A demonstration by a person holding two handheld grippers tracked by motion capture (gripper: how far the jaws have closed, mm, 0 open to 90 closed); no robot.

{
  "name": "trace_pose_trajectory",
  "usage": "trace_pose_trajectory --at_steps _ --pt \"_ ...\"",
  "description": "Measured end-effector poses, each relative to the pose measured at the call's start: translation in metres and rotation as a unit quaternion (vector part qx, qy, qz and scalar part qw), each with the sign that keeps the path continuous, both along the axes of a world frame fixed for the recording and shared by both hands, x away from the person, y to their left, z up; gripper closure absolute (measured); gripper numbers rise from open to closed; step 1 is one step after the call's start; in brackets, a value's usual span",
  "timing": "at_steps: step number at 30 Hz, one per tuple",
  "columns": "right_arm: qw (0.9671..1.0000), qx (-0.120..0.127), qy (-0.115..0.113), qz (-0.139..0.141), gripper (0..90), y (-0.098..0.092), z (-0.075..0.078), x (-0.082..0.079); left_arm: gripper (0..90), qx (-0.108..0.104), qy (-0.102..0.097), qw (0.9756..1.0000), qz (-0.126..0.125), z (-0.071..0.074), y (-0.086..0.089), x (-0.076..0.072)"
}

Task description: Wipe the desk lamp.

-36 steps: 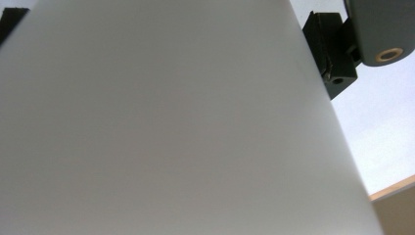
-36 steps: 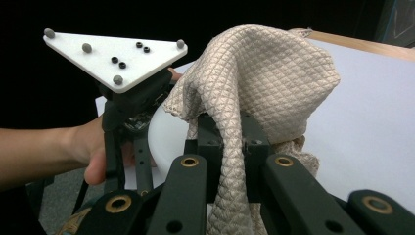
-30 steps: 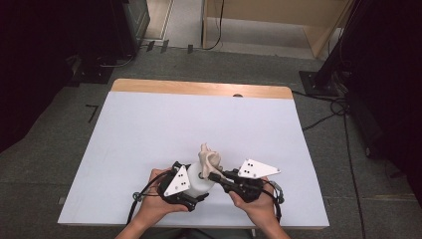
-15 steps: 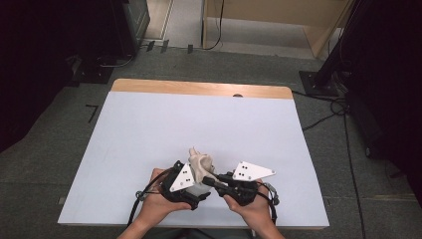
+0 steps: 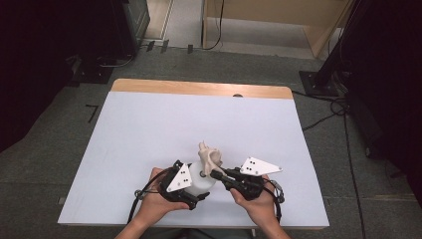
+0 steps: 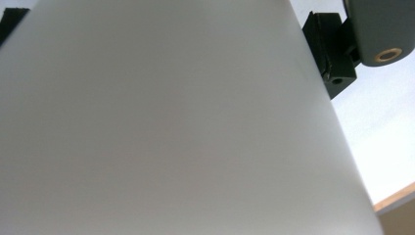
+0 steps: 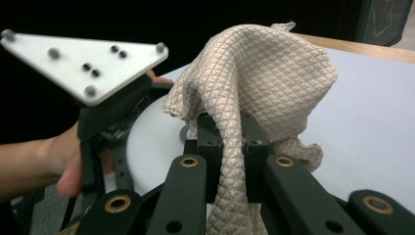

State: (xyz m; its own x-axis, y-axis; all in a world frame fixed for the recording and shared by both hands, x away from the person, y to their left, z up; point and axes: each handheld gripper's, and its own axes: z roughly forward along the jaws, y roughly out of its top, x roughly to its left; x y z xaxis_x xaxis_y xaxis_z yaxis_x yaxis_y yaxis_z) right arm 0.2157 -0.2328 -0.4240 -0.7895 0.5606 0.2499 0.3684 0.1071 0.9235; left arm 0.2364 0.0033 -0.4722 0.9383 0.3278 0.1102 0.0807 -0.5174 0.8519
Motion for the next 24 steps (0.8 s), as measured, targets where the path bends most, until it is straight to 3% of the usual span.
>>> trace_pose_trajectory --at_steps 4,9,16,20,24 --pt "0.9999 0.004 -0.007 0.006 83.6 0.009 0.003 -0.001 8.0 0.0 -0.002 1.0 -0.002 0.0 -0.004 -0.001" --pt "0.9995 -0.005 -0.016 0.028 83.5 0.023 0.005 -0.007 8.0 -0.003 -0.004 0.9997 0.022 -0.002 -0.005 0.003" --pt "1.0 -0.006 -0.004 -0.001 83.5 0.009 0.004 -0.005 8.0 -0.02 0.001 0.9988 0.044 -0.004 -0.003 0.011" --pt "0.9993 -0.001 0.0 -0.037 83.6 -0.006 0.004 0.001 8.0 -0.053 0.004 0.9962 0.069 -0.004 0.0 0.021" --pt "0.9975 0.005 -0.007 -0.069 83.6 -0.023 0.007 0.005 8.0 -0.1 -0.005 0.9896 0.103 -0.001 0.009 0.037"
